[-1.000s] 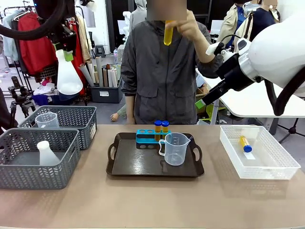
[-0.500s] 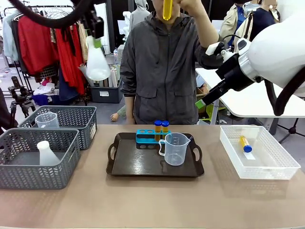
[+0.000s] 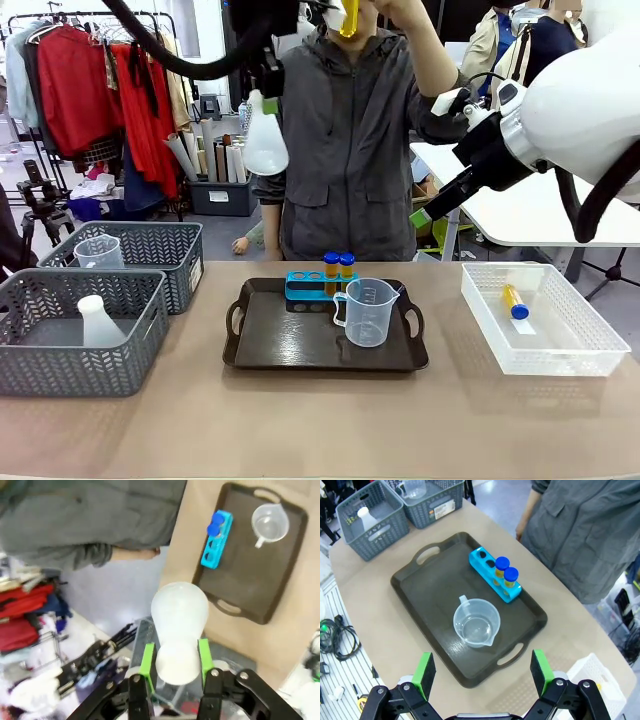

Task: Prepare the laboratory tools.
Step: Pick up one Small flask and place it on the Handle tray.

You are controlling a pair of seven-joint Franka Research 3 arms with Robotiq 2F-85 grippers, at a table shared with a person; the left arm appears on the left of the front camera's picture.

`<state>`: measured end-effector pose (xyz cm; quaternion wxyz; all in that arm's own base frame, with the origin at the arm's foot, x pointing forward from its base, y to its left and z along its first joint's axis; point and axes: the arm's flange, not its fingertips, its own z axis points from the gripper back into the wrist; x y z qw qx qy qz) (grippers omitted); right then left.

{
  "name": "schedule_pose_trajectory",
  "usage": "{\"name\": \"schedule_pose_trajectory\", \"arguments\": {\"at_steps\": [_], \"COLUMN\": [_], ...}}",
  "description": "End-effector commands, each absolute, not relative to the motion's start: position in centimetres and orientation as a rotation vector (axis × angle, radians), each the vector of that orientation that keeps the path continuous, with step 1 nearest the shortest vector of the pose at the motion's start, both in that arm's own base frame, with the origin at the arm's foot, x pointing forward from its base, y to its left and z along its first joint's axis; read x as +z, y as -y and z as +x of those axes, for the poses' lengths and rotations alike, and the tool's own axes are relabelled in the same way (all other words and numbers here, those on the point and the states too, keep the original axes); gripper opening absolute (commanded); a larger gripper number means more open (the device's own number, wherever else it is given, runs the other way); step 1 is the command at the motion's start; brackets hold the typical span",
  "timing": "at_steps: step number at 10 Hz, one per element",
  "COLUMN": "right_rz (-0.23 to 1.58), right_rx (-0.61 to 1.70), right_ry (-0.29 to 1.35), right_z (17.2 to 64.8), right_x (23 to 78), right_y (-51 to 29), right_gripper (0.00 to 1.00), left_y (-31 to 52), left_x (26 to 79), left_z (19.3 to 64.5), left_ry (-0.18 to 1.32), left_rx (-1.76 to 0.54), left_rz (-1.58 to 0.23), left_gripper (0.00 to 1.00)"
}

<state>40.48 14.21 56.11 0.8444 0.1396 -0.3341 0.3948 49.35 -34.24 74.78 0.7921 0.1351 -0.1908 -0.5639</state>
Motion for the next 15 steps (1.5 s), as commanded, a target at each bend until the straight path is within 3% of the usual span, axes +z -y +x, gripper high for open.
{"name": "schedule_pose_trajectory", "arguments": {"at_steps": [1, 10, 15], "right_rz": [0.310, 0.310, 0.310], "right_rx": [0.836, 0.836, 0.836], "right_ry": [0.707, 0.707, 0.707], "right_z": [40.4, 40.4, 40.4], "right_x": [56.2, 56.2, 56.2], "right_y": [-14.2, -14.2, -14.2], "right_gripper": [1.00, 1.00, 1.00], "left_y": [36.6, 40.1, 38.8], "left_x": [75.8, 65.1, 64.9], "left_z": [51.3, 52.1, 51.5], "left_ry": [0.403, 0.179, 0.152], "left_rx": [-1.305, -1.437, -1.415], "left_rz": [0.285, 0.125, 0.081], "left_gripper": [0.00, 0.00, 0.00]}}
